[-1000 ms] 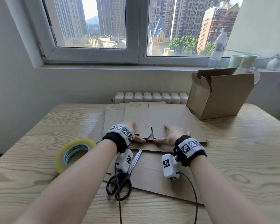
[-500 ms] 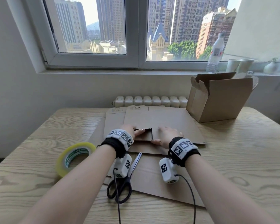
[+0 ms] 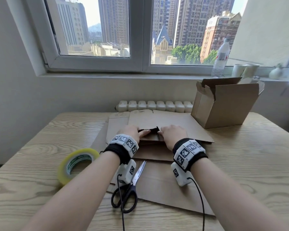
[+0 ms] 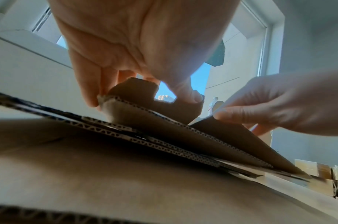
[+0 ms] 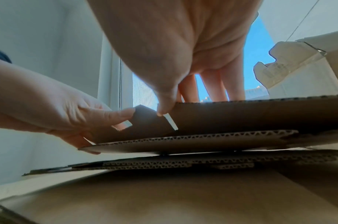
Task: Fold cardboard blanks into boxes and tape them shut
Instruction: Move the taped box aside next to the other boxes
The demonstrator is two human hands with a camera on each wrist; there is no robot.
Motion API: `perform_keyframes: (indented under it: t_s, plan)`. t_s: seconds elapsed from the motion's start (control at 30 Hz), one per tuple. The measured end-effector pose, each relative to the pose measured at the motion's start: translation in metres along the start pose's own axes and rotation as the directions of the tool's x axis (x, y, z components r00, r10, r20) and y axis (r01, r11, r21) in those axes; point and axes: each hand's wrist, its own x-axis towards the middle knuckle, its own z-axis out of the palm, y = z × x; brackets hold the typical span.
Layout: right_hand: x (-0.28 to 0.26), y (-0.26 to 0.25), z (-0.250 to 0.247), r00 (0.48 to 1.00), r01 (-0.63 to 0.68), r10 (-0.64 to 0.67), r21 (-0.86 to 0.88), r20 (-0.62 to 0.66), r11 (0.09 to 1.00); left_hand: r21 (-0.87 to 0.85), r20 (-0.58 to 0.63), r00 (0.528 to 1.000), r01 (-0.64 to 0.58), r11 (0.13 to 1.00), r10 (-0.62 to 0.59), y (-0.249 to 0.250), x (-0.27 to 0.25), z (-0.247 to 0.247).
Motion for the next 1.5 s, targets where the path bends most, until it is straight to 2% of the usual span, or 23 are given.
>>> perform_keyframes:
  t_s: [0.1,0.17,0.23,0.3,0.37,0.47,0.57,0.67,0.83,1.0,1.07,1.13,1.2,1.33,1.4,1.5]
  plan:
    - [-0.005,-0.002,-0.009,0.999,-0.006,0.006,0.006,-0.054,1.000,0.064,-0.035,0.998,-0.042,0.997,0.044,0.003,-0.002,-0.005]
    - [-0.008,-0.006,-0.012,0.998,0.006,-0.004,0.032,-0.064,0.999,0.063,-0.013,1.000,-0.014,0.998,0.015,0.006,-0.003,-0.007]
    - [-0.013,-0.011,-0.014,0.995,0.026,-0.022,0.038,-0.095,0.999,0.086,-0.055,0.998,0.032,0.996,-0.028,0.011,-0.007,-0.010]
    - [-0.017,-0.015,-0.016,0.986,0.037,-0.028,0.049,-0.165,0.998,0.086,-0.121,0.991,0.065,0.994,-0.054,0.016,-0.011,-0.014]
    - [-0.019,-0.017,-0.017,0.971,0.047,-0.032,0.057,-0.237,0.997,0.044,-0.136,0.987,0.095,0.994,-0.089,0.018,-0.013,-0.016]
    - [-0.021,-0.015,-0.016,0.948,0.062,-0.018,0.129,-0.319,0.990,-0.066,-0.157,0.985,0.055,0.996,-0.065,0.013,-0.014,-0.015]
    - [-0.016,-0.003,-0.013,0.966,0.030,-0.003,0.101,-0.260,0.994,-0.240,-0.144,0.986,0.047,0.970,-0.084,0.004,-0.016,-0.015]
    - [-0.012,0.003,-0.017,0.966,0.015,0.037,0.200,-0.257,0.980,-0.322,-0.126,0.988,0.047,0.945,-0.092,0.004,-0.024,-0.014]
    - [-0.012,-0.018,-0.030,0.951,0.085,0.006,0.283,-0.309,0.955,-0.575,-0.057,0.987,0.092,0.813,-0.152,0.008,-0.027,-0.008]
    - [-0.013,-0.049,-0.033,0.956,0.147,-0.047,0.331,-0.290,0.932,-0.712,0.004,0.997,0.056,0.700,-0.076,0.012,-0.032,-0.005]
    - [-0.015,-0.056,-0.030,0.964,0.145,-0.057,0.331,-0.261,0.932,-0.698,0.028,0.998,0.058,0.713,-0.054,0.008,-0.035,-0.006]
    - [-0.017,-0.060,-0.026,0.967,0.124,-0.048,0.300,-0.248,0.946,-0.653,-0.007,0.998,0.037,0.757,-0.054,0.001,-0.038,-0.007]
    - [-0.019,-0.060,-0.023,0.970,0.109,-0.041,0.276,-0.239,0.955,-0.661,-0.076,0.994,0.011,0.750,-0.081,-0.007,-0.043,-0.009]
    - [-0.019,-0.057,-0.027,0.964,0.108,-0.029,0.287,-0.266,0.952,-0.737,-0.207,0.978,-0.160,0.657,0.005,-0.010,-0.042,-0.013]
    - [-0.019,-0.055,-0.031,0.956,0.113,-0.025,0.290,-0.291,0.950,-0.735,-0.263,0.964,-0.219,0.642,0.028,-0.006,-0.040,-0.018]
    - [-0.020,-0.049,-0.034,0.949,0.117,-0.016,0.304,-0.316,0.945,-0.656,-0.282,0.959,-0.198,0.729,0.008,0.001,-0.042,-0.025]
